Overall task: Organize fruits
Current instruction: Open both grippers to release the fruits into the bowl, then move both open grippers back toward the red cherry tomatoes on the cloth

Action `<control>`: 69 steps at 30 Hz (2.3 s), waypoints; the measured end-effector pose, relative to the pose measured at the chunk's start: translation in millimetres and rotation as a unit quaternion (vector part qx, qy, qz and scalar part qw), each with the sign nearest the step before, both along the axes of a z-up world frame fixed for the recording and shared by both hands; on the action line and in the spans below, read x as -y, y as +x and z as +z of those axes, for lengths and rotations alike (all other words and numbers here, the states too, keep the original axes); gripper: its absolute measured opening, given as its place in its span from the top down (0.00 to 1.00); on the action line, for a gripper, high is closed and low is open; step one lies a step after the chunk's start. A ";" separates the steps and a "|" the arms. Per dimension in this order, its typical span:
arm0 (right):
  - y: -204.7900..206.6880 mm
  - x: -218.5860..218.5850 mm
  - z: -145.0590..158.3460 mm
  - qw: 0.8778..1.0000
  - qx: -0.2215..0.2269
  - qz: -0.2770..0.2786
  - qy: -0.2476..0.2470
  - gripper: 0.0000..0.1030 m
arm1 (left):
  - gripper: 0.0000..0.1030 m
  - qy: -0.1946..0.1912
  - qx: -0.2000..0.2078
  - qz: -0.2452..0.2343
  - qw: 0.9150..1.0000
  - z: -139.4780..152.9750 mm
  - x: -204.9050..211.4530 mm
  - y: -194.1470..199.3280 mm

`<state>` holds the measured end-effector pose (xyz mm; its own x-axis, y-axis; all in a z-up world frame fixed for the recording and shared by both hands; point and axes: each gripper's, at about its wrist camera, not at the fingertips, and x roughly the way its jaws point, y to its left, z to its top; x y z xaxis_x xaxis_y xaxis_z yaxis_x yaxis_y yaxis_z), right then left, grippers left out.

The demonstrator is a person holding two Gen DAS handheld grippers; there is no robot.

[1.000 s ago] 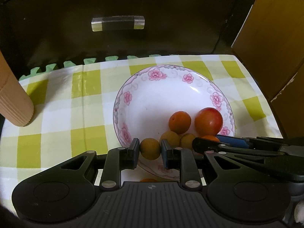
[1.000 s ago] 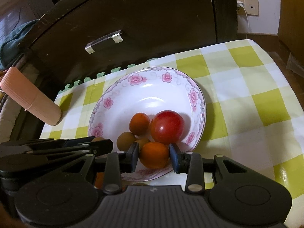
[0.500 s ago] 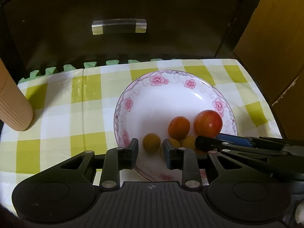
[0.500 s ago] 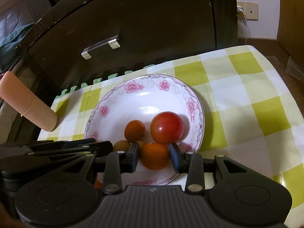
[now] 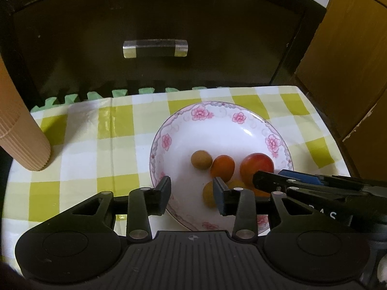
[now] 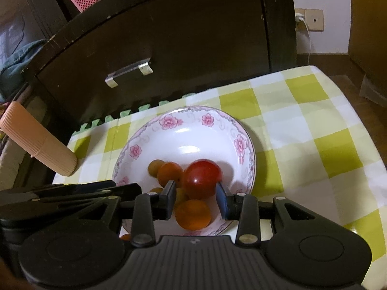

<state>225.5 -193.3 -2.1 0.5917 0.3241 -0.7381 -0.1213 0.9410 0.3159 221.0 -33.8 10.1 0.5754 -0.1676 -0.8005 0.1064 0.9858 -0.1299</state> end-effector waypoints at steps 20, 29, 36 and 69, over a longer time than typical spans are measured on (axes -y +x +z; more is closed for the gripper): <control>-26.9 -5.9 15.9 1.000 0.008 0.006 -0.002 0.66 | 0.50 0.022 0.016 -0.002 1.000 16.0 -1.7 -27.1; -41.1 -10.7 20.7 1.000 0.009 0.014 0.000 0.66 | 0.50 0.031 0.026 -0.001 0.999 22.6 -6.0 -44.0; -50.4 -17.5 20.1 1.000 0.005 0.026 -0.002 0.66 | 0.50 0.047 0.026 -0.002 0.999 21.6 -9.5 -55.7; -84.3 -57.6 -1.0 0.994 -0.043 0.097 -0.023 0.66 | 0.42 0.050 -0.042 0.006 0.998 -1.8 -44.2 -88.0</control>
<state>141.2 -135.6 -3.1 0.4559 0.3910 -0.7996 -0.2764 0.9161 0.2903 133.0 10.4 8.3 0.5078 -0.0780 -0.8579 0.0872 0.9954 -0.0389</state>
